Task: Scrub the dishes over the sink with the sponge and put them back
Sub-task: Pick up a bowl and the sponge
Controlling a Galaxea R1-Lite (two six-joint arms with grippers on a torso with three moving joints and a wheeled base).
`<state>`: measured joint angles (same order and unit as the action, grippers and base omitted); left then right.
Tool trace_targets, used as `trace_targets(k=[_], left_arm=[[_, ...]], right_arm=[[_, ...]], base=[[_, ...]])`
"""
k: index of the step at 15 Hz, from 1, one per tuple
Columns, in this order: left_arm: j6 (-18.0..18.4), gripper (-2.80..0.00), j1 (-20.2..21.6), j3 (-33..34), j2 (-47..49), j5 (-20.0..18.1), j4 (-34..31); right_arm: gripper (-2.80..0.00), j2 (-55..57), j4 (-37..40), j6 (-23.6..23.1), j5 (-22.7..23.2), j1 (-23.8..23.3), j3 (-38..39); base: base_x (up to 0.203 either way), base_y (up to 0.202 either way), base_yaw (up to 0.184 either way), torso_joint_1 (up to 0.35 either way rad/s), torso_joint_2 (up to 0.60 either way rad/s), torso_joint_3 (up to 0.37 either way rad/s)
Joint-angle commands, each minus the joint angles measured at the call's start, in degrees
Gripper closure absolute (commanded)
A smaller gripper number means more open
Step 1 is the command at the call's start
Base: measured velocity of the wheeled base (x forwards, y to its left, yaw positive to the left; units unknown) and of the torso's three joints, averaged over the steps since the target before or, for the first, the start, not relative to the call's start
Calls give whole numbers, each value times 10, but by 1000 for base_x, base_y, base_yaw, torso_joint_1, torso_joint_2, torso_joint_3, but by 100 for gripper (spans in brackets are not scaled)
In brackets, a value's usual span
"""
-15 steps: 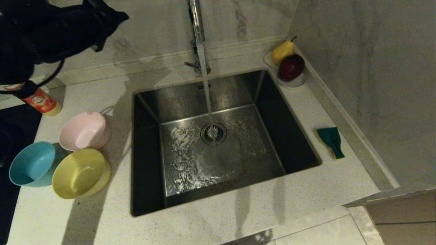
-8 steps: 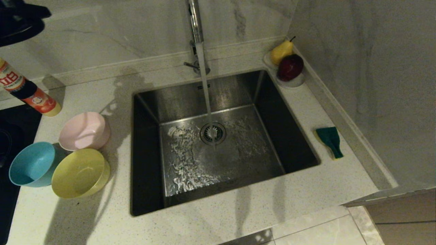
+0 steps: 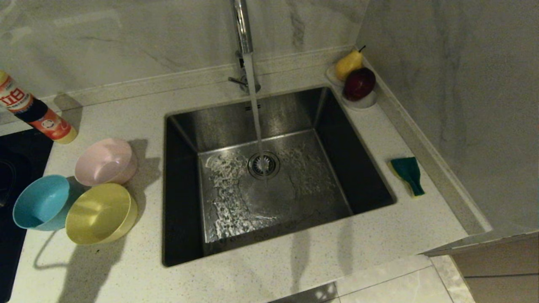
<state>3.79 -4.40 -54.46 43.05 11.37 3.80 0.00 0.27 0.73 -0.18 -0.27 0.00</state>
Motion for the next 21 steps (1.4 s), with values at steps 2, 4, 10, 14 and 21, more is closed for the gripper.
trace_targets(k=[2, 4, 10, 14, 21], left_arm=[[11, 0, 0, 105, -160, 4, -37], [9, 0, 1, 127, -197, 6, -71], [-41, 0, 1, 277, -272, 45, -78], [-60, 0, 1, 355, -272, 76, -10], [-45, 0, 40, 453, -425, 23, -53]], right_arm=[[0, 0, 0, 0, 0, 0, 0], [0, 0, 0, 0, 0, 0, 0], [0, 0, 0, 0, 0, 0, 0], [0, 0, 0, 1, 0, 0, 0], [0, 0, 0, 0, 0, 0, 0]], base=[[0, 0, 0, 0, 0, 0], [0, 0, 0, 0, 0, 0], [0, 0, 0, 0, 0, 0], [0, 0, 0, 0, 0, 0], [0, 0, 0, 0, 0, 0]])
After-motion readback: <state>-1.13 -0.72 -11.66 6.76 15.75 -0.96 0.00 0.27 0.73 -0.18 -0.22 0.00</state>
